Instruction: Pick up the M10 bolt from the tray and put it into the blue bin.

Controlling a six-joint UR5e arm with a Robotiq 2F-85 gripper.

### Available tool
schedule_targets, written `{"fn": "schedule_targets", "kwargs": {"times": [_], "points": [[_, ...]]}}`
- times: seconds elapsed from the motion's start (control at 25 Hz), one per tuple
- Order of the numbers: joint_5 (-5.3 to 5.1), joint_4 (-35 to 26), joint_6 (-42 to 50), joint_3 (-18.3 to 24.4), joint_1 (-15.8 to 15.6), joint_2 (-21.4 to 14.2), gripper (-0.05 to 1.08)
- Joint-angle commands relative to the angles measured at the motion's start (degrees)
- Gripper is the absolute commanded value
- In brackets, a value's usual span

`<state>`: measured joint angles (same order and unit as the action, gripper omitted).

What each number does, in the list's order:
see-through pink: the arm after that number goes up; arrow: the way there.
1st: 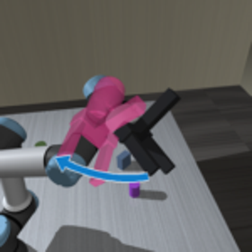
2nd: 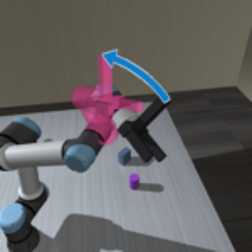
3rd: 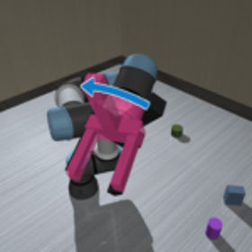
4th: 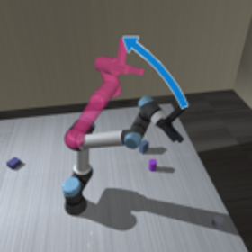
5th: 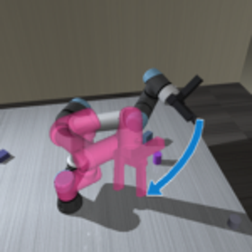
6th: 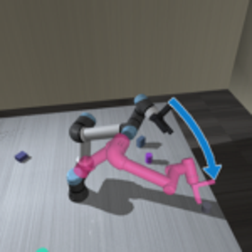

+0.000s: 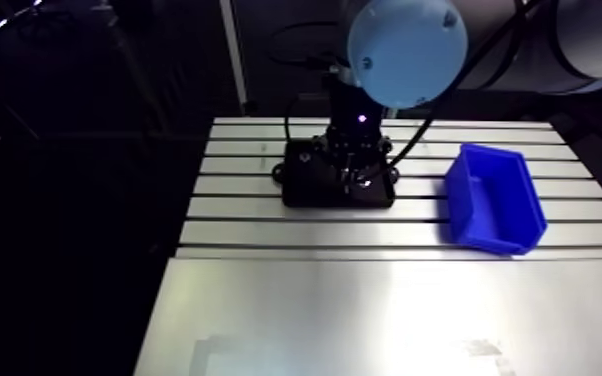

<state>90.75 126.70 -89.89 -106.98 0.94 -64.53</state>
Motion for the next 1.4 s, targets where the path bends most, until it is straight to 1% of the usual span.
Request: {"fn": "schedule_targets", "kwargs": {"times": [0.04,0.32,0.56,0.72,0.84,0.92,1.08,1.24,1.4], "points": [[-0.09,0.0,0.0,0.4,-0.1,-0.9,0.98],[-0.18,-0.9,-0.2,1.6,-0.1,-3.4,0.99],[-0.18,-4.9,-0.8,2.9,0.0,-6.5,0.99],[-0.09,-7.4,-3.6,3.6,0.0,-9.0,1.00],[0.17,-9.4,-7.3,3.8,0.3,-10.2,1.00],[0.17,-10.1,-8.2,3.8,0.4,-11.0,1.00],[0.09,-13.4,-12.5,4.2,0.3,-13.0,1.00],[0.17,-16.2,-19.2,5.2,0.6,-14.6,1.00],[0.17,-20.2,-28.4,7.2,1.7,-16.2,1.00]]}}
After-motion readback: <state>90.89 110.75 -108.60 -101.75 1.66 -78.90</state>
